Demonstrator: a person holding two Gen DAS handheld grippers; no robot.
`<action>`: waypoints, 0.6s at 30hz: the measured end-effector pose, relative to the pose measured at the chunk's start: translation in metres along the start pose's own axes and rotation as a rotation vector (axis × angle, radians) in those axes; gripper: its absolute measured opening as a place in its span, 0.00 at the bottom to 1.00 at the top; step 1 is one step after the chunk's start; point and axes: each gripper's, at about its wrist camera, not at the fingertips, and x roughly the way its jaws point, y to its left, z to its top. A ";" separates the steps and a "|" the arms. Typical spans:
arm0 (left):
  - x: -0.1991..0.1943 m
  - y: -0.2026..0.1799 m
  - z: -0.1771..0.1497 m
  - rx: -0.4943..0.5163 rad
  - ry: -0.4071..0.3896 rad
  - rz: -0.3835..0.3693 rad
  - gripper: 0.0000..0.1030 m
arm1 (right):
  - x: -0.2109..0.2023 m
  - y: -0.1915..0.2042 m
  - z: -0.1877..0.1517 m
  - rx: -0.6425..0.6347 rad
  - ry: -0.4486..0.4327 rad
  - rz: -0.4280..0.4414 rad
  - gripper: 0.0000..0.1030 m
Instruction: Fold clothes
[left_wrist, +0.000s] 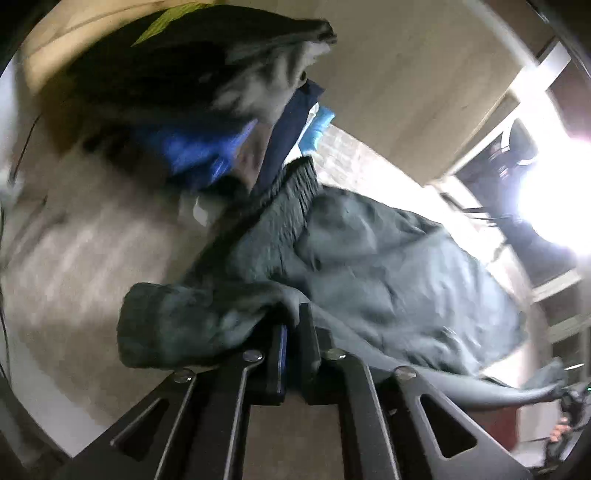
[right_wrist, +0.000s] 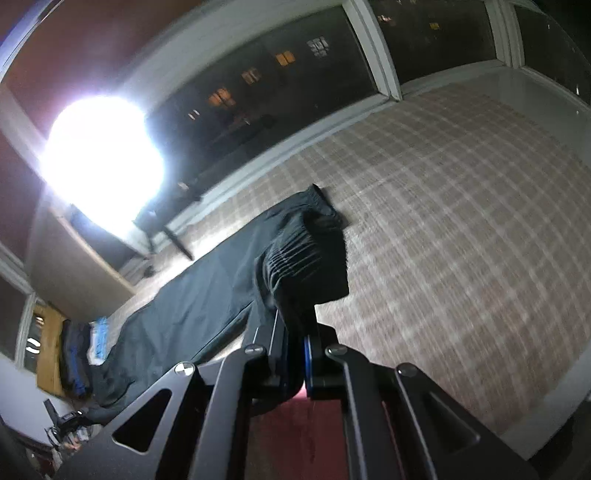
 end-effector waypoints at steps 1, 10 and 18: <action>0.007 -0.006 0.009 0.016 0.005 0.023 0.13 | 0.015 0.002 0.004 -0.004 0.021 -0.026 0.06; -0.009 -0.050 -0.021 0.179 0.007 -0.045 0.40 | 0.076 -0.013 -0.003 0.029 0.134 -0.055 0.06; 0.051 -0.151 -0.058 0.455 0.133 -0.089 0.42 | 0.081 -0.027 0.001 0.078 0.167 -0.026 0.06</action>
